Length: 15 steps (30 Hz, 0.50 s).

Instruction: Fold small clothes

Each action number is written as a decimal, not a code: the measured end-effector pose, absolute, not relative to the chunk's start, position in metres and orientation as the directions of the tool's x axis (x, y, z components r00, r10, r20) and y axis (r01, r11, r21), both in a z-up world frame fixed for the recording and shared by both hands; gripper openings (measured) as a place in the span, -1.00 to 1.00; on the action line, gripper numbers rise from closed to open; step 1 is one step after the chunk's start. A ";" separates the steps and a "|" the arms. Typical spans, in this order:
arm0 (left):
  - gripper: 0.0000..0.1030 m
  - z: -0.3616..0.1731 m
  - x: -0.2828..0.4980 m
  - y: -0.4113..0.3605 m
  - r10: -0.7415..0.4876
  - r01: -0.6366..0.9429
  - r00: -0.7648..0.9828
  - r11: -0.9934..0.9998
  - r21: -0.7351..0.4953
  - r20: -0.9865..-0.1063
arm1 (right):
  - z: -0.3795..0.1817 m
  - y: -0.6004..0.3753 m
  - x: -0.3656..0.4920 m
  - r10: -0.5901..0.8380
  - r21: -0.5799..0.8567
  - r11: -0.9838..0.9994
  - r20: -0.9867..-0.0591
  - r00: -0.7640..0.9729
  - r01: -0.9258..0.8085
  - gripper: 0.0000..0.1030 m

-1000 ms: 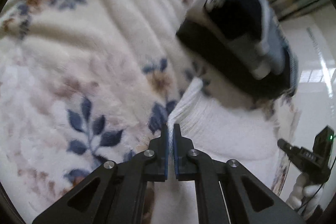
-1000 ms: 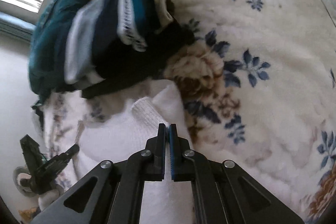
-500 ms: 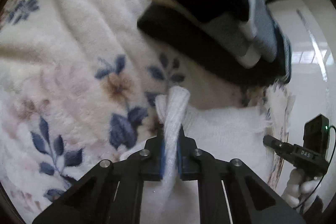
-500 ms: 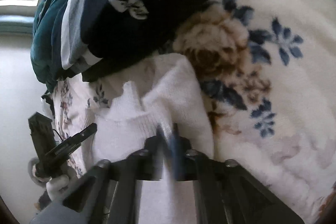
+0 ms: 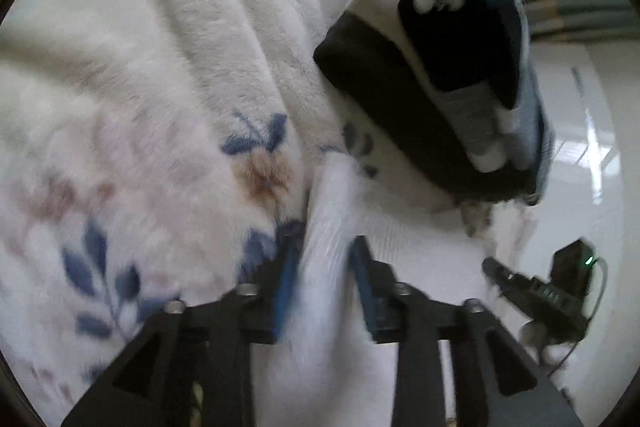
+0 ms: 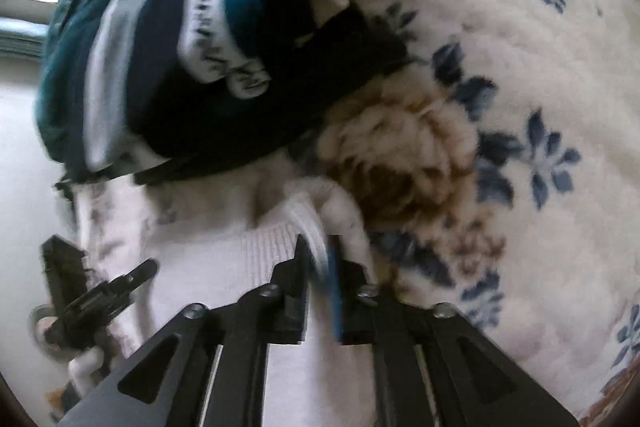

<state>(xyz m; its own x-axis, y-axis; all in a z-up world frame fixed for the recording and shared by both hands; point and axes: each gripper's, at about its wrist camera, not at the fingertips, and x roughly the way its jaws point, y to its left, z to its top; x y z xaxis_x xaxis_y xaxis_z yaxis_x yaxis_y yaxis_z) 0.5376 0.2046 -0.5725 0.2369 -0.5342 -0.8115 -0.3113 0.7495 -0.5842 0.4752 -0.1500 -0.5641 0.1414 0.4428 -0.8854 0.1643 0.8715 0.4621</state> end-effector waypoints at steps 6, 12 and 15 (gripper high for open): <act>-0.37 -0.552 0.483 0.202 -0.577 -0.304 0.260 0.712 -0.633 -0.774 | -0.542 -0.178 0.407 0.550 0.572 0.795 -0.820 0.159 0.202 0.02; -0.85 -0.554 0.458 0.188 -0.552 -0.282 0.254 0.743 -0.607 -0.794 | -0.587 -0.172 0.347 0.679 0.669 0.671 -0.728 0.098 0.321 -0.13; -0.89 -0.541 0.450 0.204 -0.520 -0.303 0.280 0.750 -0.588 -0.807 | -0.589 -0.162 0.337 0.670 0.671 0.667 -0.730 0.134 0.324 -0.80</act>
